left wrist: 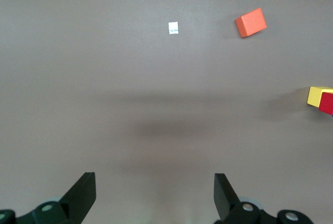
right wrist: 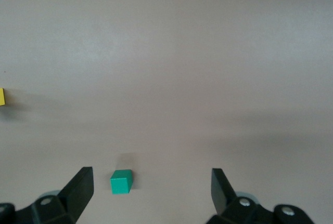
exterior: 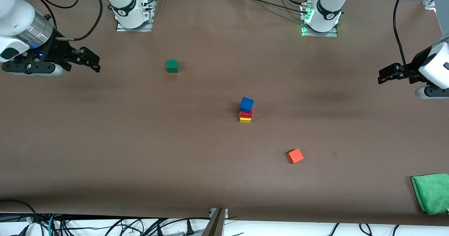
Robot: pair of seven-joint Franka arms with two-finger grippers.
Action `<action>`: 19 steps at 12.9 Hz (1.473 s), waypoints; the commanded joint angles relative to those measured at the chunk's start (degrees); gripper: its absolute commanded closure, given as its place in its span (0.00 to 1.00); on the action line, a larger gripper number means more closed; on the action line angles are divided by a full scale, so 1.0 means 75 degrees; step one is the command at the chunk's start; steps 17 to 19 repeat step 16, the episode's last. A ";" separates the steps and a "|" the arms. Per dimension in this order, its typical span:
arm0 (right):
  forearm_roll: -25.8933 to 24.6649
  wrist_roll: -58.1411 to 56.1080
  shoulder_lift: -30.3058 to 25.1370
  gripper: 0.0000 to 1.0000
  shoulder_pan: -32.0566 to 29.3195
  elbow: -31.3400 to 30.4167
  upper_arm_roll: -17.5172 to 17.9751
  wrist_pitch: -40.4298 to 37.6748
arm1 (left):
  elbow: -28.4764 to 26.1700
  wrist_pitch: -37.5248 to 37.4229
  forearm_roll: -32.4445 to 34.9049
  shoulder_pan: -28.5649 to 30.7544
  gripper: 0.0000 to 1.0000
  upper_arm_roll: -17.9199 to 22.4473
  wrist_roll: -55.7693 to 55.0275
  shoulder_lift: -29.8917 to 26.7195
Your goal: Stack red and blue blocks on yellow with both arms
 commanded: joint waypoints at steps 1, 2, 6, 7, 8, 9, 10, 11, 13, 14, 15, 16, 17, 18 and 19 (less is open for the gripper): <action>-0.0074 -0.0545 0.0102 0.00 -0.0250 0.0231 0.0172 -0.0018 | 0.0254 -0.0150 -0.0085 0.0031 0.00 -0.0008 0.0037 0.0112; -0.0086 -0.0732 0.0114 0.00 -0.0250 0.0255 0.0172 -0.0018 | 0.0254 -0.0150 -0.0085 0.0031 0.00 -0.0008 0.0026 0.0112; -0.0074 -0.1425 0.0126 0.00 -0.0308 0.0395 0.0160 -0.0018 | 0.0254 -0.0150 -0.0085 0.0031 0.00 0.0016 0.0025 0.0112; -0.0074 -0.1425 0.0126 0.00 -0.0308 0.0419 0.0160 -0.0018 | 0.0254 -0.0150 -0.0085 0.0031 0.00 0.0016 0.0025 0.0112; -0.0063 -0.1425 0.0126 0.00 -0.0320 0.0420 0.0148 -0.0018 | 0.0254 -0.0150 -0.0085 0.0043 0.00 0.0027 0.0025 0.0123; -0.0062 -0.1425 0.0126 0.00 -0.0355 0.0408 0.0148 -0.0018 | 0.0254 -0.0150 -0.0085 0.0043 0.00 0.0027 0.0025 0.0112; -0.0062 -0.1425 0.0126 0.00 -0.0355 0.0408 0.0137 -0.0018 | 0.0254 -0.0150 -0.0085 0.0031 0.00 0.0027 0.0025 0.0112; -0.0062 -0.1425 0.0138 0.00 -0.0355 0.0408 0.0136 -0.0018 | 0.0254 -0.0150 -0.0085 0.0031 0.00 0.0027 0.0025 0.0112; -0.0074 -0.1425 0.0150 0.00 -0.0355 0.0408 0.0148 -0.0018 | 0.0254 -0.0138 -0.0085 0.0019 0.00 0.0027 0.0025 0.0123; -0.0074 -0.1425 0.0150 0.00 -0.0355 0.0408 0.0148 -0.0018 | 0.0254 -0.0138 -0.0085 0.0031 0.00 0.0027 0.0025 0.0112; -0.0074 -0.1425 0.0150 0.00 -0.0355 0.0408 0.0148 -0.0018 | 0.0254 -0.0138 -0.0085 0.0031 0.00 0.0027 0.0025 0.0123; -0.0074 -0.1425 0.0138 0.00 -0.0355 0.0408 0.0148 -0.0030 | 0.0254 -0.0138 -0.0085 0.0031 0.00 0.0027 0.0025 0.0123; -0.0074 -0.1425 0.0138 0.00 -0.0355 0.0408 0.0148 -0.0030 | 0.0254 -0.0138 -0.0085 0.0031 0.00 0.0027 0.0025 0.0123; -0.0074 -0.1425 0.0138 0.00 -0.0355 0.0408 0.0148 -0.0030 | 0.0254 -0.0138 -0.0085 0.0031 0.00 0.0027 0.0025 0.0123; -0.0074 -0.1425 0.0138 0.00 -0.0355 0.0408 0.0148 -0.0030 | 0.0254 -0.0138 -0.0085 0.0031 0.00 0.0027 0.0025 0.0123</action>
